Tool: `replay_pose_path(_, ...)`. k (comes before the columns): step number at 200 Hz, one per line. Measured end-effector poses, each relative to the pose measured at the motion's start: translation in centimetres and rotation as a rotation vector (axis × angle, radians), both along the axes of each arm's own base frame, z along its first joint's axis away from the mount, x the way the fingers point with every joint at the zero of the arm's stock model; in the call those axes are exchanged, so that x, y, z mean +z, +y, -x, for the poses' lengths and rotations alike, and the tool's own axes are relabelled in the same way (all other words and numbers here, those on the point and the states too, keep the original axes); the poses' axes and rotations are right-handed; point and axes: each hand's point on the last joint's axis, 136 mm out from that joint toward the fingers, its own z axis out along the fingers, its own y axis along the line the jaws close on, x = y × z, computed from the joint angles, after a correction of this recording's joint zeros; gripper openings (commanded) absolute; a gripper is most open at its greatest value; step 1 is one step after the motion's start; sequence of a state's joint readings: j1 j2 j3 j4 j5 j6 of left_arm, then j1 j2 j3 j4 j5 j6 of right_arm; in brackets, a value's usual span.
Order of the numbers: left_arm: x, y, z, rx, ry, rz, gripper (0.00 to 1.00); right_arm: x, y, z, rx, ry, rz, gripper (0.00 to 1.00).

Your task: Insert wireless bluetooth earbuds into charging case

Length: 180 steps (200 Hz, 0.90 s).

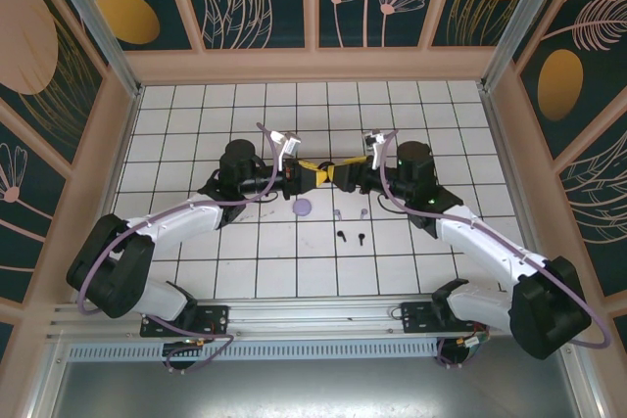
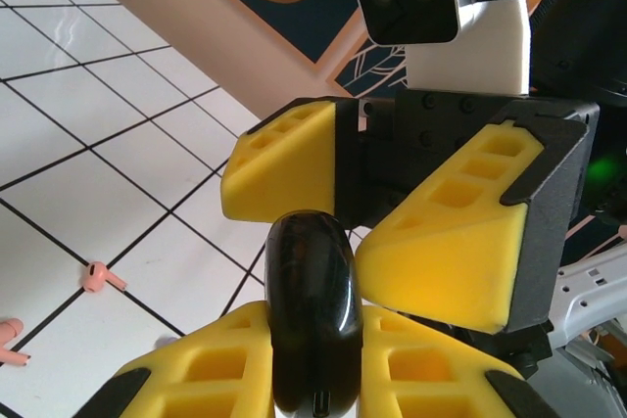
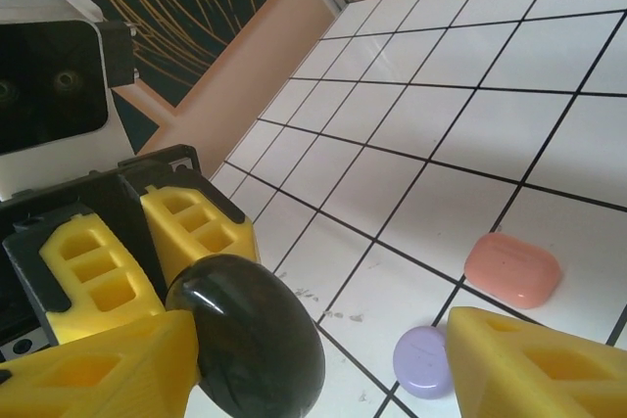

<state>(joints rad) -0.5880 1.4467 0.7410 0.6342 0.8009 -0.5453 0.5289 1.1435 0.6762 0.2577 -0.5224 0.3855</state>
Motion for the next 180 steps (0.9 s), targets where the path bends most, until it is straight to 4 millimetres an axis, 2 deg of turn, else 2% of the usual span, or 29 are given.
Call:
replay_pose_path(44,-0.1,0.1,-0.3,0.015,0.012,-0.001,0.0,-0.8,-0.6,-0.3,-0.023,0.004,-0.019,0.61)
replay_pose_path(84,1.6,0.2,0.2,0.0,-0.022,0.04,0.0,-4.4,-3.0,-1.6,-0.124,0.085,0.018,0.59)
replay_pose_path(105,2.4,0.3,0.2,0.0,-0.043,0.059,0.0,-5.2,-3.6,-1.8,-0.147,0.103,0.03,0.59)
replay_pose_path(135,2.3,0.3,0.3,0.0,-0.046,0.061,0.0,-4.6,-3.9,-1.5,-0.143,0.099,0.021,0.59)
replay_pose_path(180,2.5,0.2,1.0,-0.037,-0.036,0.083,0.0,-0.8,-3.1,1.0,-0.028,0.032,-0.059,0.55)
